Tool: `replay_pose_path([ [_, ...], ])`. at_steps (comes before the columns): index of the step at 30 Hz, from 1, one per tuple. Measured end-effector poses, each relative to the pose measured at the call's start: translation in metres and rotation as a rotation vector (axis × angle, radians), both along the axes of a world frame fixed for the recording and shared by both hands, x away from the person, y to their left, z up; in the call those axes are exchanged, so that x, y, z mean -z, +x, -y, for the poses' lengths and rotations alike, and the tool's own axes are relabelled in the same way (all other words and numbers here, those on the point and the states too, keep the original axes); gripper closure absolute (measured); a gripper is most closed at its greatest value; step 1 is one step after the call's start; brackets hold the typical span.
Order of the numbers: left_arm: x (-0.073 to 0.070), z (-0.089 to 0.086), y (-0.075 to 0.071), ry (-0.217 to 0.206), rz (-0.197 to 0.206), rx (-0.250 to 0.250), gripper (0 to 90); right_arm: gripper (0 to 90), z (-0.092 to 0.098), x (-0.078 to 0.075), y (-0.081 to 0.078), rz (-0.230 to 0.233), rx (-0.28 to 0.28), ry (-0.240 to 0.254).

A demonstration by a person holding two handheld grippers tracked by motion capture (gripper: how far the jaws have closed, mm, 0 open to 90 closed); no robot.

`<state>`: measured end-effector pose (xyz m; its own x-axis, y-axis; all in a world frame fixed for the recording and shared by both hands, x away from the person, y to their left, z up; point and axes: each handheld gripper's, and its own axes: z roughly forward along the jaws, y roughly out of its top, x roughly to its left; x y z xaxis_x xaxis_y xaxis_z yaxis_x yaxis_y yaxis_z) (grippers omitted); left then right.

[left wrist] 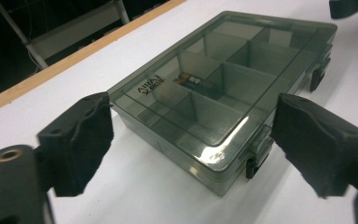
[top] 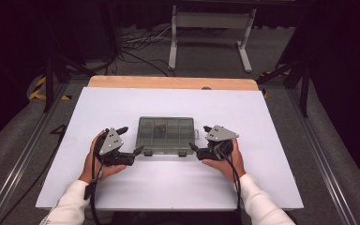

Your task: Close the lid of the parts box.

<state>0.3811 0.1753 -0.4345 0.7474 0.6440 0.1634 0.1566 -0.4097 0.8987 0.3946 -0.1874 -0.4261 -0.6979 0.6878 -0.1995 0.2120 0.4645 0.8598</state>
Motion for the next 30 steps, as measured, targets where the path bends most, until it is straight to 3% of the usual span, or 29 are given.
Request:
replay_pose_path([
  [7,0.000,0.000,0.000,-0.021,-0.010,0.017,4.1,8.5,0.000,-0.001,-0.001,0.014,0.010,0.022],
  [10,-0.002,0.000,-0.002,-0.009,0.002,0.017,3.6,6.7,0.001,-0.002,-0.002,0.017,0.009,0.026],
  [14,-0.005,0.002,-0.008,0.002,0.023,0.025,3.7,7.7,0.005,-0.004,-0.009,0.043,0.003,-0.005],
  [18,-0.007,0.002,-0.014,-0.001,0.033,0.045,3.7,8.0,0.012,-0.003,-0.016,0.058,0.013,-0.002],
  [30,-0.009,-0.014,-0.030,0.018,0.052,0.028,4.2,9.9,0.022,-0.004,-0.030,0.095,0.021,-0.028],
])
